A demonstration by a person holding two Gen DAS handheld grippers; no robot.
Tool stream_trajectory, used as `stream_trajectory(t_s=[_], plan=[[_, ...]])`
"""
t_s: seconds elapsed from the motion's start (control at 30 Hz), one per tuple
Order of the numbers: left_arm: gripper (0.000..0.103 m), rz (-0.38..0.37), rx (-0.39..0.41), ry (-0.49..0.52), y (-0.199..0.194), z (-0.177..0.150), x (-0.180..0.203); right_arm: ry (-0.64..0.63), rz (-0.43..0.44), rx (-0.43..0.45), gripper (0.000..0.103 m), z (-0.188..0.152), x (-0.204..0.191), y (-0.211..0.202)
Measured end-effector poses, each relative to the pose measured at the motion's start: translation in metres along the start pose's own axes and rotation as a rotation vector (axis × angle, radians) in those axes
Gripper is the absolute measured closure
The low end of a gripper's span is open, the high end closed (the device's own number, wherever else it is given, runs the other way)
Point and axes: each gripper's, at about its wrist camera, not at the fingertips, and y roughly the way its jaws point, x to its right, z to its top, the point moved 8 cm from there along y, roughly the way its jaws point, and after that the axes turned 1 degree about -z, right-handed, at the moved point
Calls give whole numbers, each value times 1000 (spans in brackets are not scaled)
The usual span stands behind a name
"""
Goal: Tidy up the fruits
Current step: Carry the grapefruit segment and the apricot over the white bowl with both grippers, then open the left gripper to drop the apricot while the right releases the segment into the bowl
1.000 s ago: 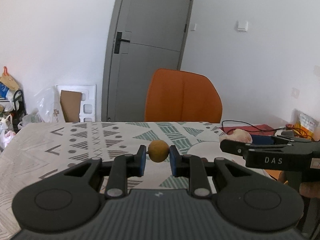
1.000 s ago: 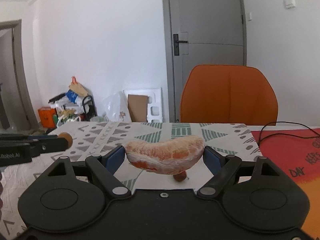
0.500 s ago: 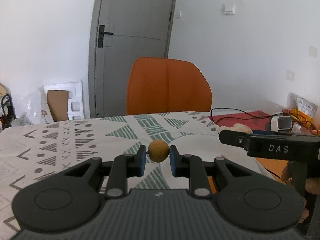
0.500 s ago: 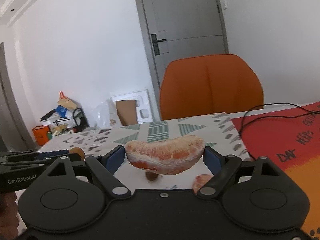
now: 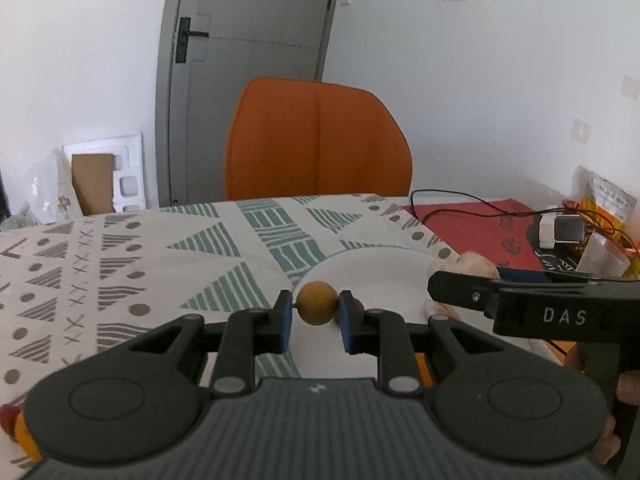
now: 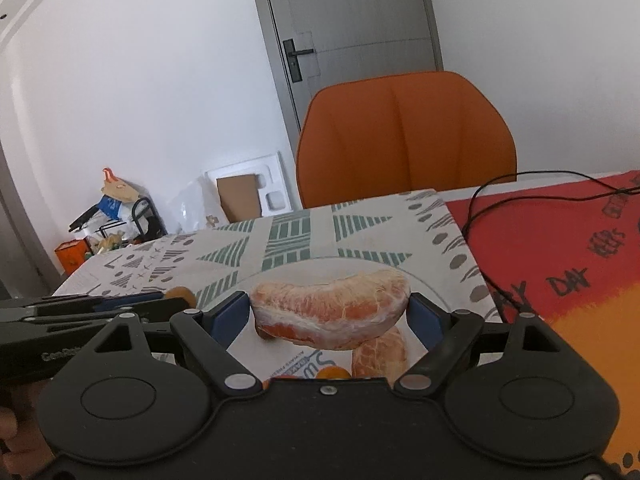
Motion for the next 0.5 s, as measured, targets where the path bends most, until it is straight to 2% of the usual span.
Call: stream_trajectory(t_s=[0.17, 0.5], plan=[[80, -18, -16, 3, 10, -1, 8, 14, -10, 24, 19, 4, 4, -7], [76, 24, 6, 31, 3, 5, 11, 33, -13, 35, 19, 9, 7, -11]])
